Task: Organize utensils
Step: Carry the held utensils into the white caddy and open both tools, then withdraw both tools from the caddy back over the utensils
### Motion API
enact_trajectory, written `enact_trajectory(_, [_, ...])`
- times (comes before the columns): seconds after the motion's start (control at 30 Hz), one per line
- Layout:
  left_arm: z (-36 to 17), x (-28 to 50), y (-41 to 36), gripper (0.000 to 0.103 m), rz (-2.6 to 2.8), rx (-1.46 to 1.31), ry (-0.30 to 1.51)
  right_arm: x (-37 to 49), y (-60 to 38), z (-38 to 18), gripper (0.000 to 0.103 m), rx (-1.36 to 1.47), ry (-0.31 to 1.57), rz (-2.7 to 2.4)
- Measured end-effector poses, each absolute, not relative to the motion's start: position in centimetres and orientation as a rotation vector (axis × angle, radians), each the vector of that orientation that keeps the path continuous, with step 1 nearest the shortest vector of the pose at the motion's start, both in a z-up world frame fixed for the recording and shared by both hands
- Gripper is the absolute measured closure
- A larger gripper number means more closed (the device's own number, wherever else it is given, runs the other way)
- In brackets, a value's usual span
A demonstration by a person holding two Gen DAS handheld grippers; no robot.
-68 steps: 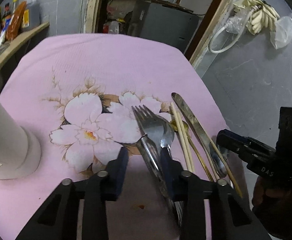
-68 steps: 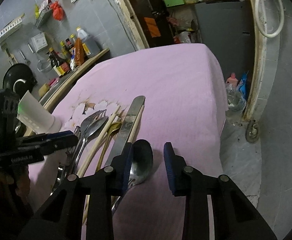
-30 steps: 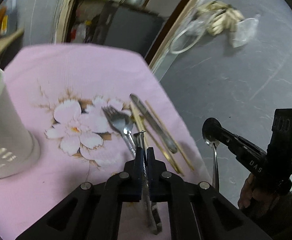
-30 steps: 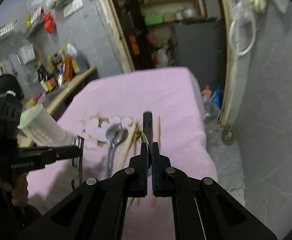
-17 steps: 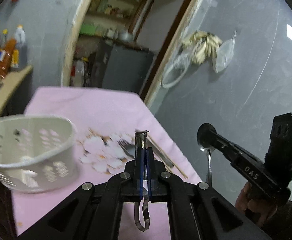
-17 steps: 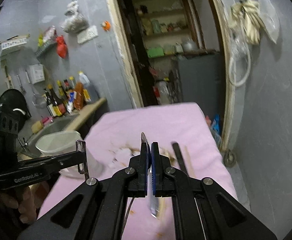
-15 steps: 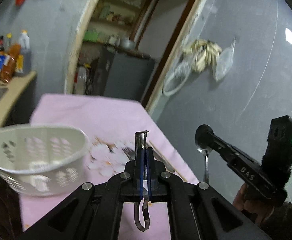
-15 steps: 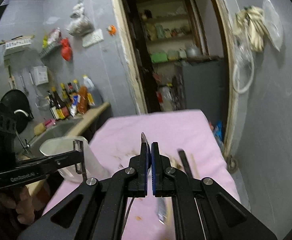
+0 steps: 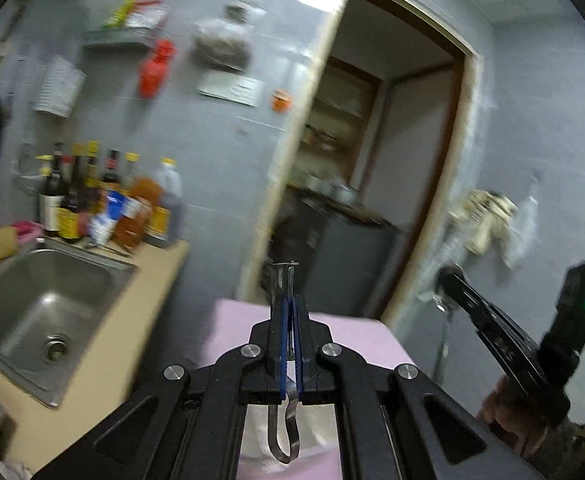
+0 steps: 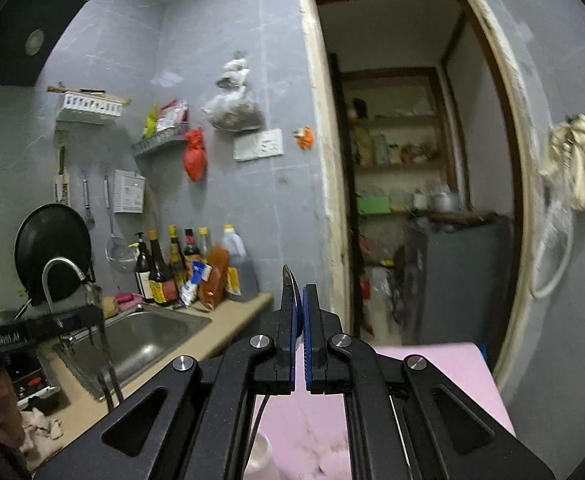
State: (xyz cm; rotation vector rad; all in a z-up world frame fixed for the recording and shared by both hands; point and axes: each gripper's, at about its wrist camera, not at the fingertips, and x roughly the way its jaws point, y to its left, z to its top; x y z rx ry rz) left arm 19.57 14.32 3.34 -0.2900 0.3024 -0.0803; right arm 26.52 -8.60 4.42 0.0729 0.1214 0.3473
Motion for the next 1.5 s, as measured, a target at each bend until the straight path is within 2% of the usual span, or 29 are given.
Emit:
enact_trajectory(0.2, [2.3, 20.9, 16.8, 0.100, -0.016, -0.305, 0.265, 29.5, -5.6, 2.5, 0.100, 0.057, 0.149, 0.403])
enact_trajectory(0.57, [-2.4, 22.6, 15.0, 0.100, 0.034, -0.252, 0.318, 30.7, -4.2, -2.6, 0.100, 0.044, 0.181, 0.374])
enact_trajectory(0.9, [-3.9, 22.4, 14.2, 0.100, 0.024, -0.236, 0.378, 29.9, -4.0, -4.4, 0.099, 0.035, 0.232, 0.412])
enact_trajectory(1.0, [-3.9, 22.2, 14.0, 0.099, 0.019, -0.226, 0.407, 29.6, -4.3, -4.8, 0.086, 0.038, 0.254, 0.419])
enact_trajectory(1.03, [-3.9, 22.2, 13.9, 0.098, 0.020, -0.226, 0.420, 29.5, -4.5, -4.9, 0.073, 0.043, 0.264, 0.427])
enact_trajectory(1.07, [-3.9, 22.2, 13.9, 0.097, 0.021, -0.229, 0.432, 29.5, -4.6, -4.8, 0.064, 0.051, 0.271, 0.432])
enact_trajectory(1.23, [-4.1, 21.7, 13.8, 0.095, 0.033, -0.245, 0.497, 28.7, -5.9, -4.1, 0.062, 0.074, 0.297, 0.425])
enact_trajectory(1.3, [-4.1, 21.4, 13.5, 0.091, 0.036, -0.243, 0.515, 28.3, -6.4, -3.7, 0.055, 0.079, 0.307, 0.417])
enact_trajectory(1.33, [-4.1, 21.3, 13.4, 0.081, 0.038, -0.243, 0.520, 27.9, -7.1, -3.5, 0.049, 0.086, 0.310, 0.409])
enact_trajectory(1.37, [-4.0, 21.1, 13.3, 0.063, 0.040, -0.246, 0.527, 27.7, -7.6, -3.2, 0.046, 0.091, 0.311, 0.400])
enact_trajectory(1.4, [-4.0, 21.0, 13.2, 0.052, 0.041, -0.254, 0.529, 27.4, -8.1, -2.9, 0.044, 0.096, 0.313, 0.390])
enact_trajectory(1.43, [-3.9, 20.6, 13.2, 0.037, 0.045, -0.271, 0.515, 27.2, -8.7, -2.6, 0.039, 0.102, 0.319, 0.382])
enact_trajectory(1.5, [-3.6, 20.2, 13.1, 0.028, 0.056, -0.296, 0.494, 26.8, -9.7, -2.1, 0.035, 0.112, 0.326, 0.368])
